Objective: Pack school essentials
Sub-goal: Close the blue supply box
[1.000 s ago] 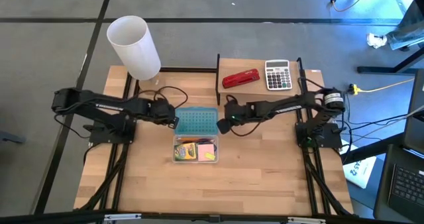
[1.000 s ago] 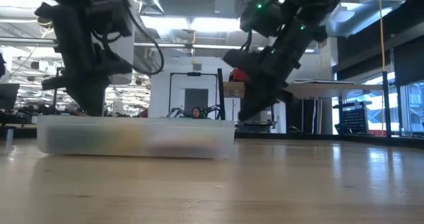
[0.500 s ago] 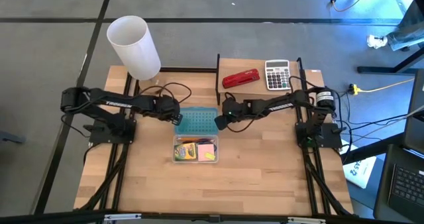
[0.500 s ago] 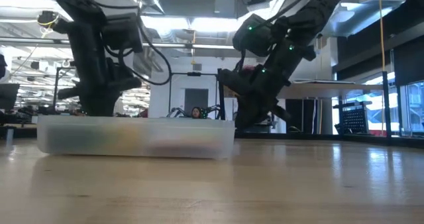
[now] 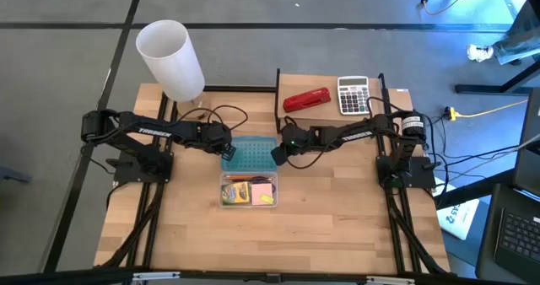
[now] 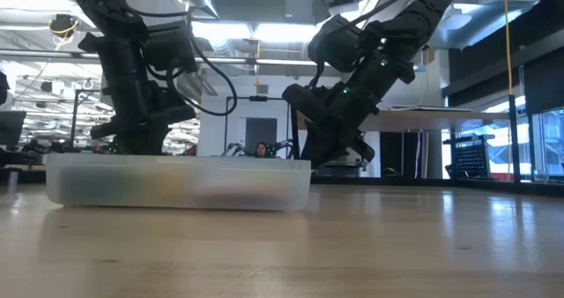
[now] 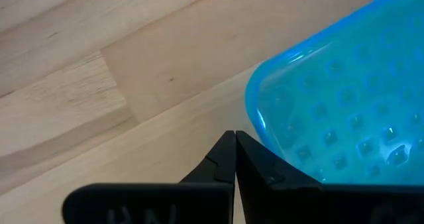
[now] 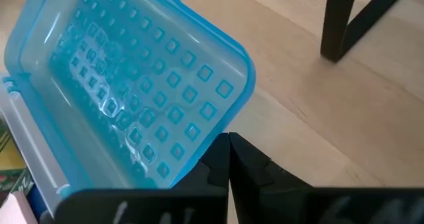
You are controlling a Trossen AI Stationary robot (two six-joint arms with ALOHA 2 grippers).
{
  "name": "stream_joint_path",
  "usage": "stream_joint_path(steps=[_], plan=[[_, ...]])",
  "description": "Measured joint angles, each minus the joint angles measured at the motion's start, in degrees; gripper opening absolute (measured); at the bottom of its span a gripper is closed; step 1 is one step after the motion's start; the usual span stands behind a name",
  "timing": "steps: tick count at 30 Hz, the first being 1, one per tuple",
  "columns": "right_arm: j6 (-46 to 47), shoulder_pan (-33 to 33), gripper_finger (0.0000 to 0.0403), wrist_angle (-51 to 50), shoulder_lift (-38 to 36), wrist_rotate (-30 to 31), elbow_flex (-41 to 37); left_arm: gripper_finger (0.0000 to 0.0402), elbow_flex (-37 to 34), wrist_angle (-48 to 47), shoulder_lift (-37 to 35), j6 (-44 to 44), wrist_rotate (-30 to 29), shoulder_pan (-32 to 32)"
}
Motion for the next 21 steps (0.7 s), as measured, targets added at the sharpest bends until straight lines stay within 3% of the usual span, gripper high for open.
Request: stream_joint_path(steps=[21], plan=[[-4.97, 0.09, 0.0004, -1.20, -0.27, -1.57, 1.27, 0.0000, -0.07, 0.32, -0.17, -0.02, 0.54, -0.77]])
